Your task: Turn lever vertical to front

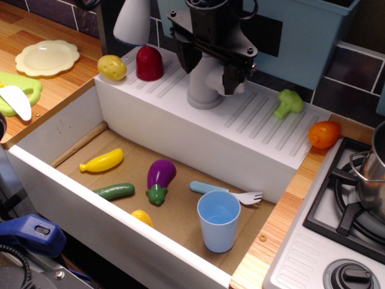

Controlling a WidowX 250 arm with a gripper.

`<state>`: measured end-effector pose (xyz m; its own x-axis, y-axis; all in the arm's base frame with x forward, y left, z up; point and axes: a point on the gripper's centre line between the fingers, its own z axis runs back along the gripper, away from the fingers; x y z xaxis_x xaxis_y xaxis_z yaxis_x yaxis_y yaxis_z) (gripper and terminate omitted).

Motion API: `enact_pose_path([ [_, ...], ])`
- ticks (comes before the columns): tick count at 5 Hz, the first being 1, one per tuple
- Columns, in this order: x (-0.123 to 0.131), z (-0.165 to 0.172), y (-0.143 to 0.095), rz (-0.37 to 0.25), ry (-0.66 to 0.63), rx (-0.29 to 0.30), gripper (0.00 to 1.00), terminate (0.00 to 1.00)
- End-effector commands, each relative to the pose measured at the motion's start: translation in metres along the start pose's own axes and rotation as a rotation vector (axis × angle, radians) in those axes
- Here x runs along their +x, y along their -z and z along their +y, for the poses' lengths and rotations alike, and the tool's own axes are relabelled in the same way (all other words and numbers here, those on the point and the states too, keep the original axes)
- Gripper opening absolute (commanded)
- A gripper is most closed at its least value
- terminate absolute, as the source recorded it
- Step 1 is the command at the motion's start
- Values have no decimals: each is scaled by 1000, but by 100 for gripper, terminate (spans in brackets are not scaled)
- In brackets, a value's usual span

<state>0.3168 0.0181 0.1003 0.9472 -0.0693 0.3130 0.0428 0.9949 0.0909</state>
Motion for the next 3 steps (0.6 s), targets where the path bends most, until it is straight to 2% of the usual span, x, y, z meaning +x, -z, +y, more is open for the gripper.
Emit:
enact_pose_path([
  [1, 0, 0, 0, 0, 0, 0, 100, 0],
  [3, 20, 7, 12, -135, 34, 67, 100, 0],
])
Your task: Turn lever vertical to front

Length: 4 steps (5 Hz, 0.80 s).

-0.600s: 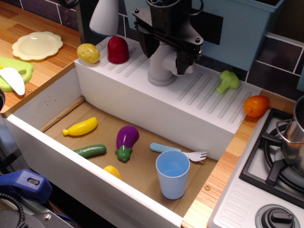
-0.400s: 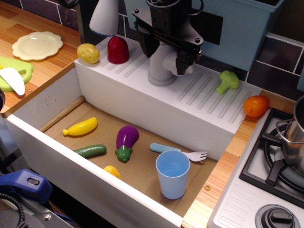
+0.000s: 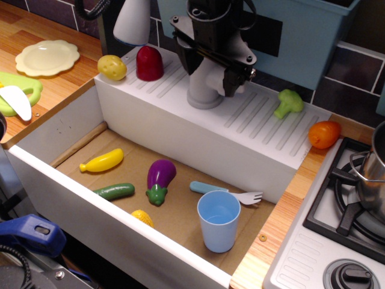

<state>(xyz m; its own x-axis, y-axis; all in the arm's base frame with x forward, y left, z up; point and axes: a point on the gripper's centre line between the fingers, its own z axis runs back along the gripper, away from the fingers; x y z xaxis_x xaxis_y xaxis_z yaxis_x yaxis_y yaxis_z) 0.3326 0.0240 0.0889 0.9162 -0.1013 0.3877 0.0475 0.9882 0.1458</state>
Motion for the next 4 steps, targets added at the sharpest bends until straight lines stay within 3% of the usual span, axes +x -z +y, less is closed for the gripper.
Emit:
enact_pose_path([
  [1, 16, 3, 4, -105, 8, 12, 100, 0],
  [4, 38, 3, 14, -153, 37, -17, 100, 0],
])
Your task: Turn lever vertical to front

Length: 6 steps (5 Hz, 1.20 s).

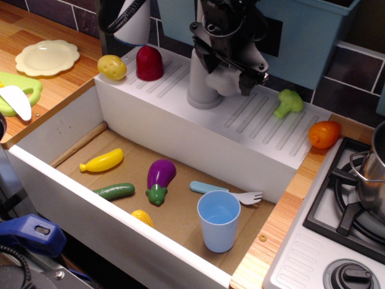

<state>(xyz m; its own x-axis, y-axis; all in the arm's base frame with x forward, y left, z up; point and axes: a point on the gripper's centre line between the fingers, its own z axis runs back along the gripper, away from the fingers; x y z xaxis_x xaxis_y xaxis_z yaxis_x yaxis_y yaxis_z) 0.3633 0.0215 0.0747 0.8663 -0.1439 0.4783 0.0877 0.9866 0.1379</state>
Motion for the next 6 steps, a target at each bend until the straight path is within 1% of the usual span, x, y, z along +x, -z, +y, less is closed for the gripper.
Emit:
enact_pose_path([
  [1, 25, 5, -13, -52, 14, 5, 100, 0],
  [2, 32, 5, -18, -60, 23, 11, 100, 0],
  [3, 29, 1, -14, -68, 0, 5, 0, 0],
  [4, 26, -5, -15, -69, -11, 10, 0, 0],
  [5, 24, -10, -19, -57, -24, -8, 0, 0],
  [6, 12, -21, -24, -6, -41, -13, 0, 0],
])
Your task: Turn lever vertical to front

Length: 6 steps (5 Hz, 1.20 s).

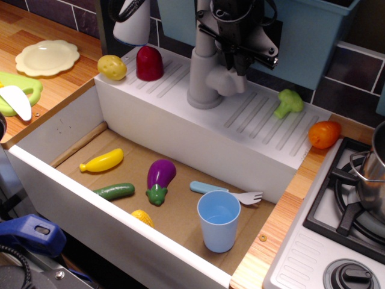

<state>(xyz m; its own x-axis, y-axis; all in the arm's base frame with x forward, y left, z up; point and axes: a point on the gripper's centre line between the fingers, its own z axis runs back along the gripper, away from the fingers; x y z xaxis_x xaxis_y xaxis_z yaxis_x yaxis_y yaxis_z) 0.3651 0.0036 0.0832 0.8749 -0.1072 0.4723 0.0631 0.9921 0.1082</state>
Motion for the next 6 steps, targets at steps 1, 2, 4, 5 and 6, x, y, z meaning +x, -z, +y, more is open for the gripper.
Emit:
enact_pose_path([
  [1, -14, -8, -22, 22, -29, -18, 0, 0],
  [2, -34, -8, -19, 26, -45, -27, 0, 0],
  [4, -70, -8, 9, -45, -85, -46, 0, 0],
  [5, -79, -8, 19, -66, -92, -58, 0, 0],
  [6, -81, -9, 25, -64, -99, -68, 0, 0],
])
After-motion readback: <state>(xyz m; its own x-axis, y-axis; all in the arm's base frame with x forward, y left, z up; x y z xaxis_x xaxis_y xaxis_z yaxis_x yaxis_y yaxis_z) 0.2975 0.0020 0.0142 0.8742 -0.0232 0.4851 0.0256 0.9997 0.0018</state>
